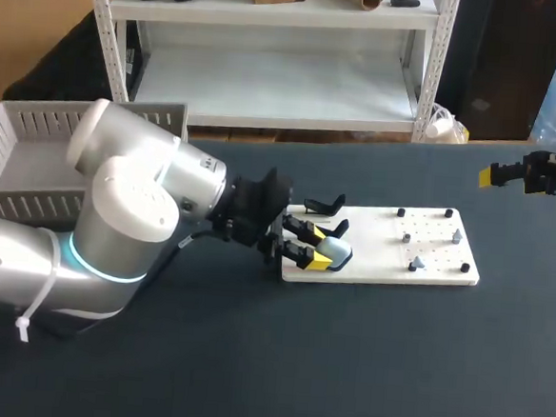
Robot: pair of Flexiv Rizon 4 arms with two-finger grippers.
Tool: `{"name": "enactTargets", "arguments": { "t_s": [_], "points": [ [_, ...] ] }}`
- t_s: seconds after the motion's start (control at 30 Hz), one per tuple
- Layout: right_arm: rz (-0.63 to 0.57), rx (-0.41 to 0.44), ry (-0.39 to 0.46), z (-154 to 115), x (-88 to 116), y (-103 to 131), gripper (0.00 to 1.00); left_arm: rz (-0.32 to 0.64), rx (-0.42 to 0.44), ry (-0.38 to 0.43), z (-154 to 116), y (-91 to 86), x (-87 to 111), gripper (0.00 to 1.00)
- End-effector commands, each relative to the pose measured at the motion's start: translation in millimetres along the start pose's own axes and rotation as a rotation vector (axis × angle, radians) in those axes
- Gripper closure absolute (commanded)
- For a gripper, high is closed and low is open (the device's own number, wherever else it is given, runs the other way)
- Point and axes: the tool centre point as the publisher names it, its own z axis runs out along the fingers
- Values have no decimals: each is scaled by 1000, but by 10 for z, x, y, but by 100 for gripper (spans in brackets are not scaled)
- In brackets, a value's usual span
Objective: Pick up each earbud case from the left stands, insert the matching earbuds, close the lid, and place the case in the box.
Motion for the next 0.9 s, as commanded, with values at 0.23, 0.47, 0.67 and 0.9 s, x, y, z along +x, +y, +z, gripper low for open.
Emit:
{"name": "enactTargets", "arguments": {
  "t_s": [0.23,0.47,0.67,0.9],
  "points": [
    [-1,-3,0,6,1,-12,0,5,-1,-4,37,-17,31,62],
    [-1,-3,0,6,1,-12,0,6,-9,-10,37,-16,28,87],
    [-1,-3,0,6,1,-12,0,22,-9,-27,-42,-42,-14,100],
    [-1,-3,0,6,1,-12,0,73,-14,-96,-262,-111,-211,100]
  ]
}}
